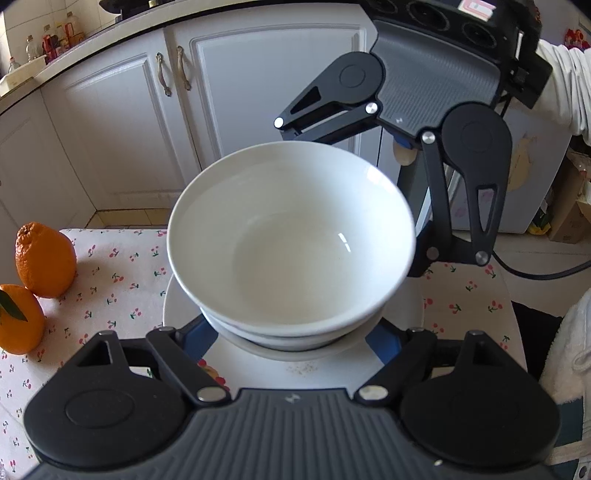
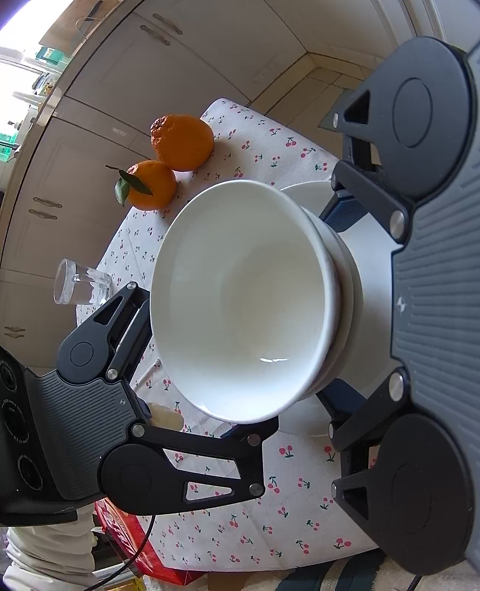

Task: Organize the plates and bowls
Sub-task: 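Lower the bowl stack onto the white plates with both tools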

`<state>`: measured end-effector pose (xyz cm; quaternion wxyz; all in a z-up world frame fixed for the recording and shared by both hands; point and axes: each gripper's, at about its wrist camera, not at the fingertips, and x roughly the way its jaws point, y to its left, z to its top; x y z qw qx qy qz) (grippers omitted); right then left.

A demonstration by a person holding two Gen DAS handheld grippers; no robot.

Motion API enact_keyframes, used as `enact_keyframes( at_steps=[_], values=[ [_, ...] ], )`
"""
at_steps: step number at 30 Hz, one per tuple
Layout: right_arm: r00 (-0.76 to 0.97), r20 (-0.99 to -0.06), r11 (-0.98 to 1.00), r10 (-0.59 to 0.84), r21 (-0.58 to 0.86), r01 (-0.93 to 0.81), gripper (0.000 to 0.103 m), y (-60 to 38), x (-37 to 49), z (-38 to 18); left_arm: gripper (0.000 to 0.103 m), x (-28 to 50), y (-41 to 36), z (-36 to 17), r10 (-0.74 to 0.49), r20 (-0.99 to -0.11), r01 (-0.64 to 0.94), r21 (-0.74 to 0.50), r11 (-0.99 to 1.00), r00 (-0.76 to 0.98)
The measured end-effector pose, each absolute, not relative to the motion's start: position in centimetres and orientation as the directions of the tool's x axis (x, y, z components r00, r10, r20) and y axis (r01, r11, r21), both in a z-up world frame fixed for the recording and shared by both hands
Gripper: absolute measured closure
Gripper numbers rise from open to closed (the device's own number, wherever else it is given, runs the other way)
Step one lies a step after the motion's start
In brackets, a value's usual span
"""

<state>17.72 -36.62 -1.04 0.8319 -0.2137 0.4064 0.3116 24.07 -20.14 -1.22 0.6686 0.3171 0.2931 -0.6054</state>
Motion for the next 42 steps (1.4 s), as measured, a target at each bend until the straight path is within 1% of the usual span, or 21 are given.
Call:
enact_keyframes(
  at_steps=[19,26,28,29,32,36,40,42],
  values=[
    [0.472,-0.815,0.730,0.336,-0.091,-0.677,0.014,-36.8,18.2,-1.4,0.018,25.5,-20.3,-2.0,-0.630,-0.774,0.997,0.014,0.079,0.061],
    [0.484,-0.814,0.740,0.321,-0.104,-0.665,0.014,-36.6,17.9,-1.3,0.017,25.4,-20.2,-2.1,-0.635,-0.769,0.996,0.021,0.083,0.069],
    [0.492,-0.812,0.745,0.315,-0.109,-0.658,0.013,-36.5,17.8,-1.2,0.012,25.2,-20.0,-2.1,-0.640,-0.764,0.996,0.033,0.088,0.082],
    [0.493,-0.811,0.748,0.314,-0.108,-0.654,0.011,-36.5,17.8,-1.2,0.009,25.0,-19.9,-2.0,-0.646,-0.759,0.995,0.036,0.091,0.087],
    [0.511,-0.804,0.761,0.304,-0.118,-0.638,0.001,-36.2,17.4,-1.2,0.009,24.4,-19.4,-1.7,-0.643,-0.758,0.994,0.054,0.100,0.106],
    [0.533,-0.802,0.778,0.271,-0.144,-0.612,0.000,-35.7,16.5,-0.8,0.009,22.9,-18.3,-1.5,-0.629,-0.753,0.981,0.139,0.134,0.193],
    [0.567,-0.790,0.811,0.232,-0.165,-0.562,0.000,-35.2,14.9,0.1,0.009,21.3,-16.5,-0.4,-0.641,-0.716,0.960,0.181,0.214,0.278],
    [0.596,-0.783,0.834,0.179,-0.200,-0.514,0.000,-34.7,13.9,0.6,0.008,20.3,-15.5,0.3,-0.649,-0.687,0.944,0.202,0.262,0.327]
  ],
)
